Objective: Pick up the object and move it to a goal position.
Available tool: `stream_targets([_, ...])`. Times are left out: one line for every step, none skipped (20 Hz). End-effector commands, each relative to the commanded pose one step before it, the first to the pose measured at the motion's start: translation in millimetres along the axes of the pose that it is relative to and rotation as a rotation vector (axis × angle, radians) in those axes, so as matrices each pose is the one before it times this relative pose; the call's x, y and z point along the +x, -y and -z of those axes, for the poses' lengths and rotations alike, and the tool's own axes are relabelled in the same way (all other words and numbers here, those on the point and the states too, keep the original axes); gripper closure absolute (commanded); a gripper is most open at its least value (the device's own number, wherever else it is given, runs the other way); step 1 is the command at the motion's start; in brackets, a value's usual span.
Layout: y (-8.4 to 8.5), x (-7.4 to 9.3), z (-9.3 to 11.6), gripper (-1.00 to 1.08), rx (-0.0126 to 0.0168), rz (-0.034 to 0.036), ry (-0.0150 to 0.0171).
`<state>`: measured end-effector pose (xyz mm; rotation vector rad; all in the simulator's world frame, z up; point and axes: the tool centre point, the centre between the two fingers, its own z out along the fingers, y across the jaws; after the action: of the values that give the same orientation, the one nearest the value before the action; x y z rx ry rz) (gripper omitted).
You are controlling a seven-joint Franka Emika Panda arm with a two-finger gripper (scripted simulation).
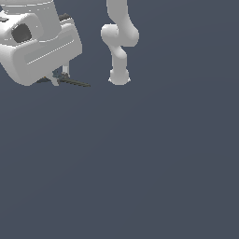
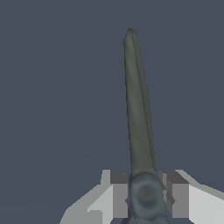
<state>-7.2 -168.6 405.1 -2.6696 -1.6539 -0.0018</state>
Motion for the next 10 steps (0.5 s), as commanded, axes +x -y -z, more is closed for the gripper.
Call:
stream_targets([-5.41, -1.9, 16.19, 1.08, -0.00003, -0.00015, 0.00026])
stream_targets([-2.13, -0.84, 5.79, 1.08, -0.00009, -0.00058, 0.00036])
stream_targets([-2.06, -0.6, 5.59, 1.08, 0.0, 0.0, 0.0])
stream_targets([-1.98, -0.57, 5.32, 1.08, 0.0, 0.0, 0.0])
stream_targets([-1.87, -0.67, 4.94, 1.08, -0.00007, -0.00041, 0.00026])
stream_targets([-1.72, -0.47, 4.51, 1.08, 0.0, 0.0, 0.0])
stream_targets([-1.59, -0.43, 4.13, 1.08, 0.0, 0.0, 0.0])
stream_targets([-1.46, -0.39, 3.76, 1.08, 0.0, 0.0, 0.0])
stream_targets([-1.37, -0.55, 3.44, 1.08, -0.0001, -0.00057, 0.00037])
stream_targets([-1.23, -0.31, 3.1, 1.08, 0.0, 0.0, 0.0])
